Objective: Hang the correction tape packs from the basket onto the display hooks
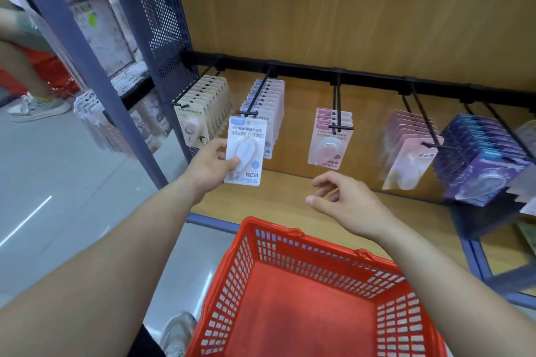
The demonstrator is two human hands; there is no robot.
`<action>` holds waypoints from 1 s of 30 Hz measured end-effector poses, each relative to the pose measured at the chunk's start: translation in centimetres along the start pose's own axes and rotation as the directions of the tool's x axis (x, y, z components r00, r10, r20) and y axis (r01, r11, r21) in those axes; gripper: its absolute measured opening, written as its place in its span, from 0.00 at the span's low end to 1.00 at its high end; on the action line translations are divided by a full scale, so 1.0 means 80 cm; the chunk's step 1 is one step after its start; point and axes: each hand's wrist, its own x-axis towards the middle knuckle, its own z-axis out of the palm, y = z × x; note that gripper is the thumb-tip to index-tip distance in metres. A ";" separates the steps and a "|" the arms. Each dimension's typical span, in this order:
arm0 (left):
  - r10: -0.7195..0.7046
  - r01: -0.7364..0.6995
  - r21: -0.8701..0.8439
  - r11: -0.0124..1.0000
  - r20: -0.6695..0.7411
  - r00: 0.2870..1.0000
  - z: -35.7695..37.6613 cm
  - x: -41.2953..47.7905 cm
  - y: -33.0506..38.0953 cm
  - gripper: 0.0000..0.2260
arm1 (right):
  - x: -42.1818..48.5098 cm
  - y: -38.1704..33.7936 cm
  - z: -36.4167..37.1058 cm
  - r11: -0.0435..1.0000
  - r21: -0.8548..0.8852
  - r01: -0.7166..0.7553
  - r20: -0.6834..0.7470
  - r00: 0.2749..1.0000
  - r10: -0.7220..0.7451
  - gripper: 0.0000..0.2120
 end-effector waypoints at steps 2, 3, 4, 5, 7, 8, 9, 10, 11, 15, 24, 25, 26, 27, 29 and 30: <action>0.011 -0.010 -0.008 1.000 0.007 1.000 0.003 -0.001 0.007 0.12 | 0.000 0.000 0.000 1.000 0.002 -0.005 -0.005 1.000 0.005 0.14; 0.016 -0.016 -0.014 1.000 0.007 1.000 0.004 0.000 0.009 0.13 | 0.000 0.000 -0.001 1.000 0.003 -0.008 -0.007 1.000 0.008 0.14; 0.021 -0.021 -0.016 1.000 0.006 1.000 0.005 0.000 0.012 0.13 | 0.000 0.000 -0.001 1.000 0.005 -0.011 -0.008 1.000 0.011 0.14; 0.026 -0.026 -0.013 1.000 0.003 1.000 0.006 0.000 0.013 0.14 | -0.001 0.000 -0.001 1.000 0.006 -0.014 -0.008 1.000 0.014 0.14; 0.041 -0.041 0.004 0.999 -0.003 0.999 0.006 0.002 0.012 0.14 | -0.002 0.000 -0.001 1.000 0.010 -0.021 -0.007 1.000 0.021 0.14; 0.051 -0.051 0.013 0.999 -0.003 0.999 0.006 0.003 0.012 0.14 | -0.002 0.001 -0.001 1.000 0.010 -0.023 -0.006 1.000 0.023 0.14; 0.061 -0.061 0.017 0.998 0.000 0.998 0.005 0.004 0.011 0.13 | -0.003 0.001 -0.002 1.000 0.009 -0.024 -0.005 1.000 0.024 0.14; 0.068 -0.068 0.020 0.997 0.001 0.998 0.005 0.004 0.010 0.14 | -0.004 0.002 -0.002 1.000 0.007 -0.025 -0.004 1.000 0.025 0.14; 0.074 -0.074 0.020 0.997 0.004 0.997 0.004 0.004 0.009 0.14 | -0.005 0.003 -0.004 1.000 0.003 -0.025 -0.004 1.000 0.025 0.14; 0.073 -0.073 0.040 0.997 0.001 0.997 0.000 0.003 0.005 0.14 | -0.003 0.005 -0.008 1.000 0.005 -0.028 -0.001 1.000 0.028 0.13; 0.081 -0.079 0.034 0.996 -0.061 0.995 0.019 0.011 0.019 0.11 | 0.000 0.005 0.001 0.999 -0.029 -0.023 0.005 1.000 0.023 0.14; 0.072 -0.070 0.031 0.997 -0.077 0.994 0.021 0.013 0.023 0.11 | -0.001 0.006 0.000 0.999 -0.039 -0.023 0.003 1.000 0.023 0.14; 0.060 -0.059 0.012 0.998 -0.092 0.994 0.024 0.018 0.026 0.10 | -0.002 0.008 -0.001 0.998 -0.050 -0.026 0.003 1.000 0.026 0.14; 0.039 -0.040 -0.009 0.999 -0.103 0.994 0.027 0.023 0.028 0.10 | -0.003 0.010 -0.002 0.998 -0.061 -0.025 -0.001 1.000 0.025 0.14; -0.010 0.005 -0.042 0.999 -0.118 0.993 0.032 0.032 0.029 0.08 | -0.005 0.013 -0.005 0.997 -0.080 -0.024 -0.003 1.000 0.024 0.15; -0.028 0.023 -0.037 0.999 -0.137 0.990 0.034 0.038 0.027 0.08 | -0.007 0.015 -0.007 0.996 -0.090 -0.024 -0.004 1.000 0.023 0.16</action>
